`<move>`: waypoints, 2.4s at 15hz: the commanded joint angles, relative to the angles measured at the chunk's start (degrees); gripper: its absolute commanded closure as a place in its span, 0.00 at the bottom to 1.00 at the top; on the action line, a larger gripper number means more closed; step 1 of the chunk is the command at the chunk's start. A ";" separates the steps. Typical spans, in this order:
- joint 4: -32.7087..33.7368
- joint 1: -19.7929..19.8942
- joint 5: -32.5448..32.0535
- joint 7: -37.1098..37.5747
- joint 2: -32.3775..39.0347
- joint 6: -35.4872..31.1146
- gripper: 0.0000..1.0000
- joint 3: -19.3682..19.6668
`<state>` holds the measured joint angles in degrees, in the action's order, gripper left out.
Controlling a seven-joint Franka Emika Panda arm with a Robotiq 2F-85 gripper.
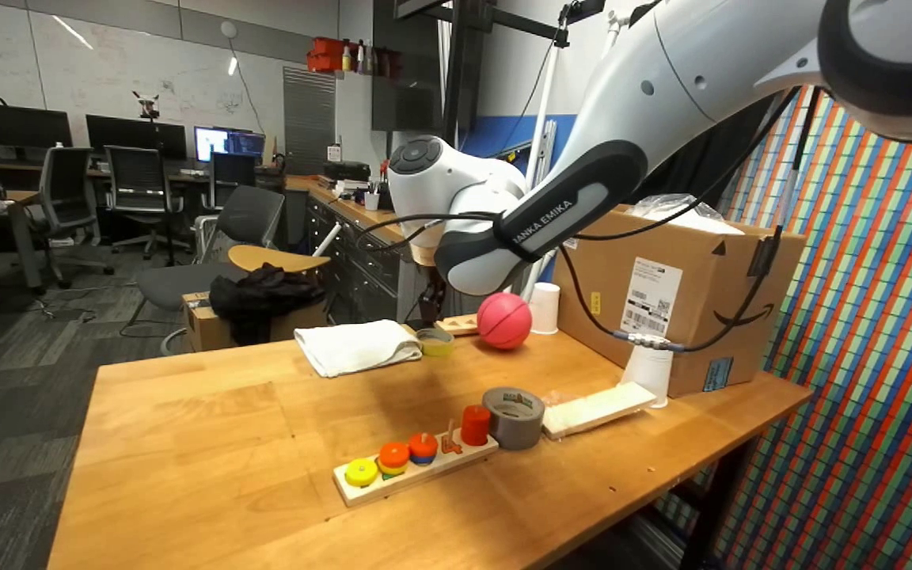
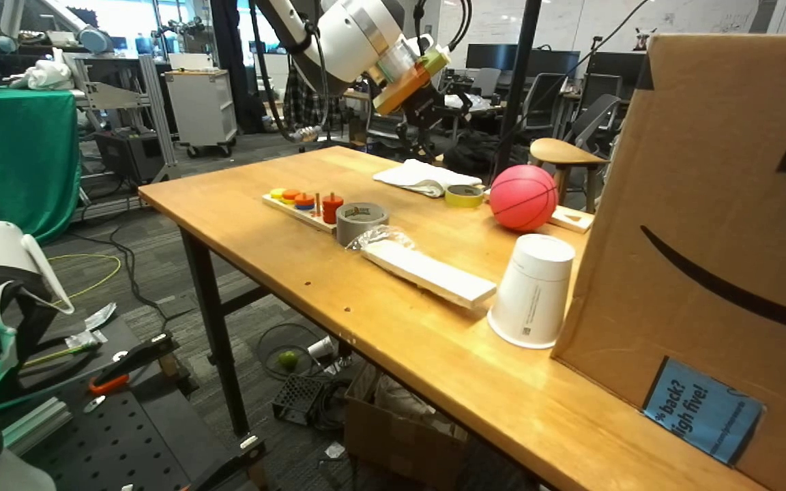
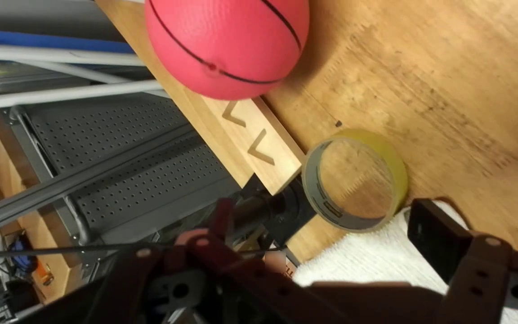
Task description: Move the basketball to the right
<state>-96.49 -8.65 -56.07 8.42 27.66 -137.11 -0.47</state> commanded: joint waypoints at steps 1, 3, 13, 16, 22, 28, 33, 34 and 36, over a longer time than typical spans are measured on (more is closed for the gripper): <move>4.86 0.19 -0.20 -0.94 3.24 2.33 0.00 1.36; 5.31 0.43 -0.30 -0.98 4.05 2.93 0.00 1.93; 3.66 -0.63 -8.02 1.42 5.42 3.94 0.00 3.58; 4.00 -0.06 -8.99 1.36 5.73 4.85 0.00 3.39; 4.46 1.87 -7.82 0.90 6.95 7.63 0.00 3.35; 4.92 2.81 -7.73 1.35 7.29 9.02 0.00 3.61; 3.42 5.98 -7.90 2.82 5.85 11.83 0.00 6.62; 2.78 7.15 -7.60 3.27 5.16 12.62 0.00 7.40; 2.32 9.31 -7.38 4.00 4.23 13.60 0.00 8.58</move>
<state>-93.11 -1.93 -63.51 11.06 34.10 -124.86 6.79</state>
